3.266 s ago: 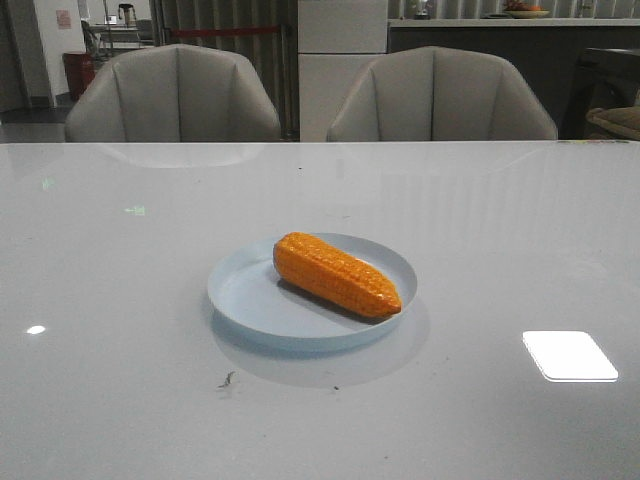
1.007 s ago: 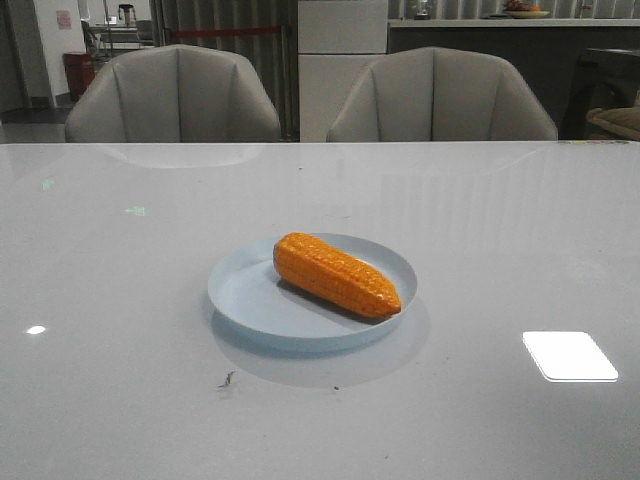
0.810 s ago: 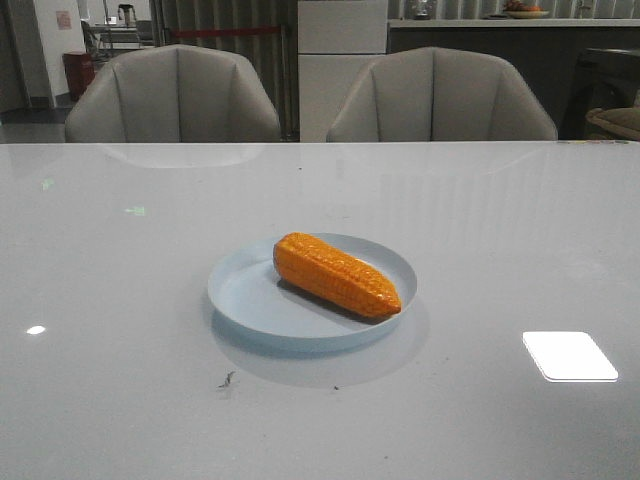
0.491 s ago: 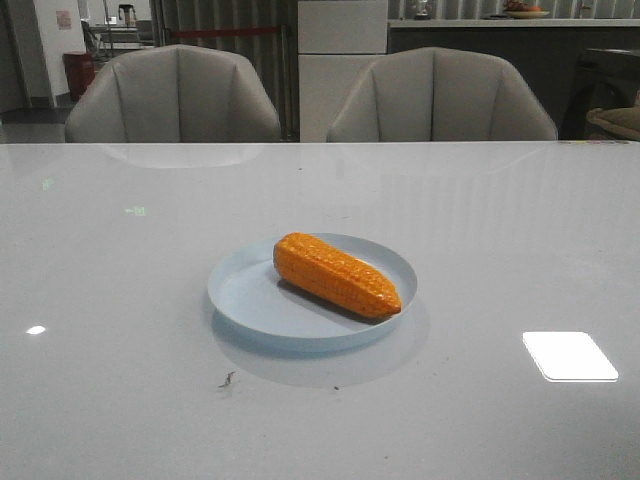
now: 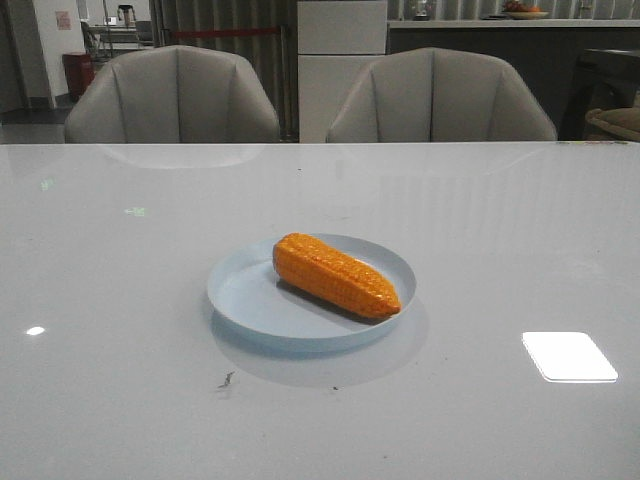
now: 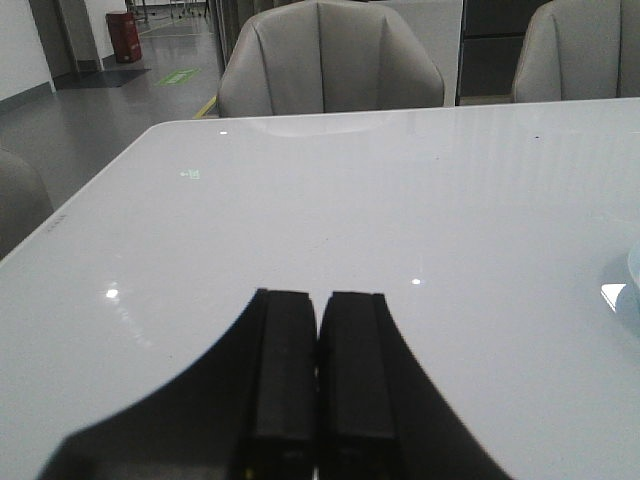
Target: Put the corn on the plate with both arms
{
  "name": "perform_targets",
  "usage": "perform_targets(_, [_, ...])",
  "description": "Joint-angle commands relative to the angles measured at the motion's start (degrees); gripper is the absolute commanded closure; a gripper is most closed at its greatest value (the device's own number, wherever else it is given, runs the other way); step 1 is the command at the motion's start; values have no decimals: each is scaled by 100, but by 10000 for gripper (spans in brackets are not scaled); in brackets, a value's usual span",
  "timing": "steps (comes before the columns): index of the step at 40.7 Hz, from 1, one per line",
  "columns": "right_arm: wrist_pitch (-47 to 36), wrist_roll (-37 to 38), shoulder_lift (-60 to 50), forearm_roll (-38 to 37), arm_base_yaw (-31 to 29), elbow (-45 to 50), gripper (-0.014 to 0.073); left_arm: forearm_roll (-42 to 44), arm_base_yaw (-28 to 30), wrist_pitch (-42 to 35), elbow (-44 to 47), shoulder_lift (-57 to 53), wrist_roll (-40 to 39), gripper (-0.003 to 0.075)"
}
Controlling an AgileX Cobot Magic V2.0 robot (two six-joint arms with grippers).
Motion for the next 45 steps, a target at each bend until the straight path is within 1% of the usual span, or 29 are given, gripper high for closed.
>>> perform_targets(1, [-930, 1, -103, 69, -52, 187, 537, -28, -39, -467, 213, -62, -21, 627])
perform_targets(8, [-1524, 1, -108, 393, -52, 884, 537, -28, -39, -467, 213, -62, -21, 627])
perform_targets(10, [-1235, 1, -108, 406, -52, 860, 537, -28, -39, -467, 213, -62, -21, 627])
perform_targets(14, [-921, 1, -108, 406, -52, 870, 537, -28, -39, -467, 213, -62, -21, 627])
perform_targets(21, [-653, 1, -108, 406, -52, 870, 537, -28, -39, -467, 213, -62, -21, 627])
perform_targets(45, [-624, 1, -108, 406, -52, 870, 537, -28, -39, -467, 213, -62, -21, 627])
